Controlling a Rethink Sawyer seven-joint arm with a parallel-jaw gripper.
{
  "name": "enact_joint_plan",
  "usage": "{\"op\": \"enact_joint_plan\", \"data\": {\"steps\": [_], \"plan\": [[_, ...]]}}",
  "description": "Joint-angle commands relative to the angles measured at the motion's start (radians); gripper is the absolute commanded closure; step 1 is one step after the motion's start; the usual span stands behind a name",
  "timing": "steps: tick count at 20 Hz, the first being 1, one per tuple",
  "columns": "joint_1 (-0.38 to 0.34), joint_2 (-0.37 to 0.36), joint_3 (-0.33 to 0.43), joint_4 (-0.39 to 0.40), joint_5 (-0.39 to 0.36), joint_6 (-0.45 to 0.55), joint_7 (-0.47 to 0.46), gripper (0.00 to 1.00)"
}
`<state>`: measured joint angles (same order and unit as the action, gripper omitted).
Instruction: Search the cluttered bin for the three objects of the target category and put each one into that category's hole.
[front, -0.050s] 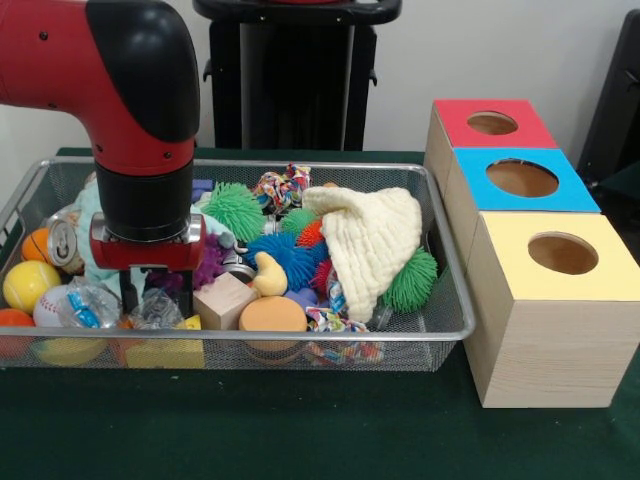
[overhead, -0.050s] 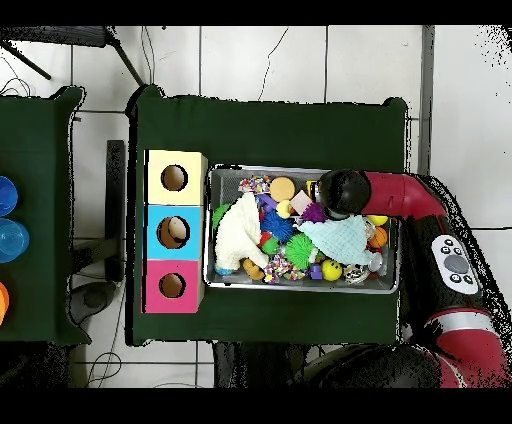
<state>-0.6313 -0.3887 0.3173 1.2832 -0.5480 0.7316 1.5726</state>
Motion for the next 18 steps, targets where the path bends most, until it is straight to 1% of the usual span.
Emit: {"op": "enact_joint_plan", "data": {"steps": [1, 4, 6, 7, 9, 10, 13, 18], "plan": [[-0.004, 0.066, 0.016, -0.033, -0.037, -0.037, -0.046, 0.0], [0.0, 0.066, 0.016, -0.036, -0.036, -0.029, -0.048, 0.0], [0.0, 0.066, 0.009, -0.029, -0.025, -0.051, -0.005, 0.0], [0.0, 0.066, 0.006, -0.026, -0.02, -0.062, 0.017, 1.0], [-0.006, 0.065, 0.019, -0.029, -0.032, -0.051, -0.035, 1.0], [-0.003, 0.063, 0.018, -0.029, -0.031, -0.032, -0.047, 1.0], [-0.007, 0.062, 0.018, -0.031, -0.024, -0.04, -0.04, 1.0], [-0.005, 0.064, 0.018, -0.048, -0.022, -0.021, -0.047, 1.0]]}}
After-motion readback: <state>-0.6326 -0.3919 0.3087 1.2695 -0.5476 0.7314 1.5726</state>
